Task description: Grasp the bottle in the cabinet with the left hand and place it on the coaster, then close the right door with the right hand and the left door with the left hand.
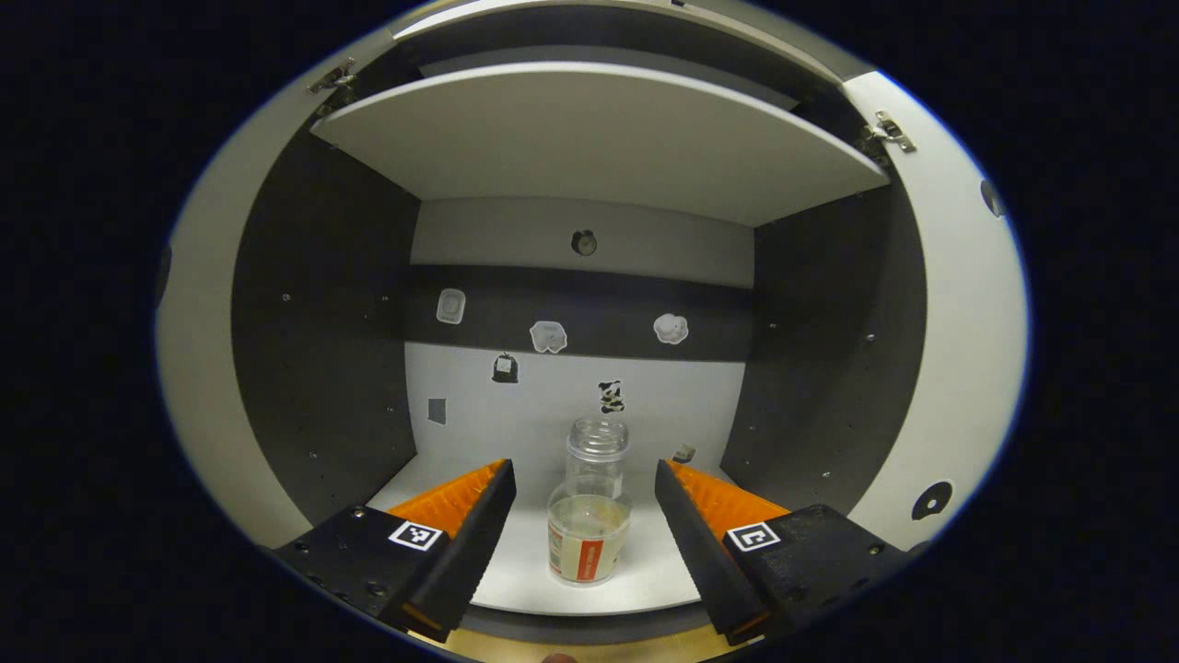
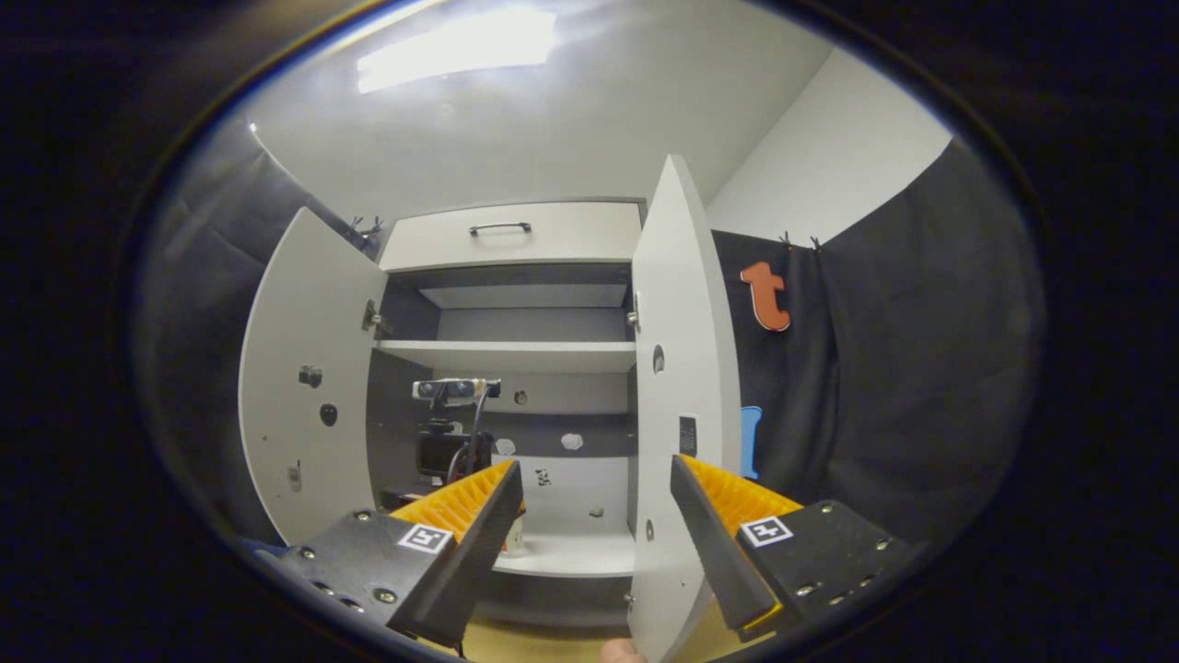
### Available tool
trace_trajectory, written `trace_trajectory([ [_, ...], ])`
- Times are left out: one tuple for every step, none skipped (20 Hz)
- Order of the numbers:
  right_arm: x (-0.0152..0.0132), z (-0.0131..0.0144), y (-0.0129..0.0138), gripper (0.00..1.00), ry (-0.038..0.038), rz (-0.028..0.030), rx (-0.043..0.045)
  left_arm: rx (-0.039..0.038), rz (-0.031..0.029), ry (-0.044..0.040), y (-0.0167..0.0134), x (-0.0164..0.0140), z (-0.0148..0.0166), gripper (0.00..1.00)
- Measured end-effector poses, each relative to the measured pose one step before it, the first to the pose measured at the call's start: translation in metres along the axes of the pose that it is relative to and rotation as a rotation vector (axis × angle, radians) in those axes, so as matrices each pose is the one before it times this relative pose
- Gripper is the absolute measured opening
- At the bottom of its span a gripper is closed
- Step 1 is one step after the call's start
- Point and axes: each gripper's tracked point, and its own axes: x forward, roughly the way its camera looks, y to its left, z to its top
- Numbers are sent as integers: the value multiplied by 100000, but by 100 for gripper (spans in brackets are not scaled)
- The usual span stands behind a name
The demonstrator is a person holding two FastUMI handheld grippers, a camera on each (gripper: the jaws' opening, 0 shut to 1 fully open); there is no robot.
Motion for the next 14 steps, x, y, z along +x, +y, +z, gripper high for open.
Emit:
trace_trajectory([
  [-36,-98,-125,98,328,-180,399,446,925,-281,76,1139,54,96],
  [-19,-184,105,98,242,146,549,118,-99,-216,-153,976,-66,96],
  [151,-130,187,98,385,487,115,439,-334,1268,-87,871,-200,96],
  [97,-207,220,98,457,635,-296,991,-636,1458,-133,723,-420,95],
  [32,-91,218,98,156,703,-448,1578,141,1380,40,604,-323,91],
  [93,-29,271,98,9,794,-264,1180,-326,1734,39,436,-509,75],
  [22,-27,259,98,-59,660,42,605,482,-1419,149,108,187,60],
  [46,-91,209,98,10,662,351,448,-360,-1302,3,63,294,50],
  [127,49,270,98,28,902,524,-48,-120,404,37,-189,-142,48],
  [155,31,149,98,-54,933,428,175,1439,-286,453,-386,15,47],
  [143,156,152,98,-447,1092,507,-475,-273,346,192,-426,-22,46],
  [149,165,139,98,-431,1052,545,-1193,-1392,-292,-366,-734,100,45],
  [237,219,99,98,-473,1035,640,-967,-1102,-340,-43,-752,192,45],
  [135,65,89,98,-403,1171,523,-268,-5,-160,321,-1046,-12,46],
])
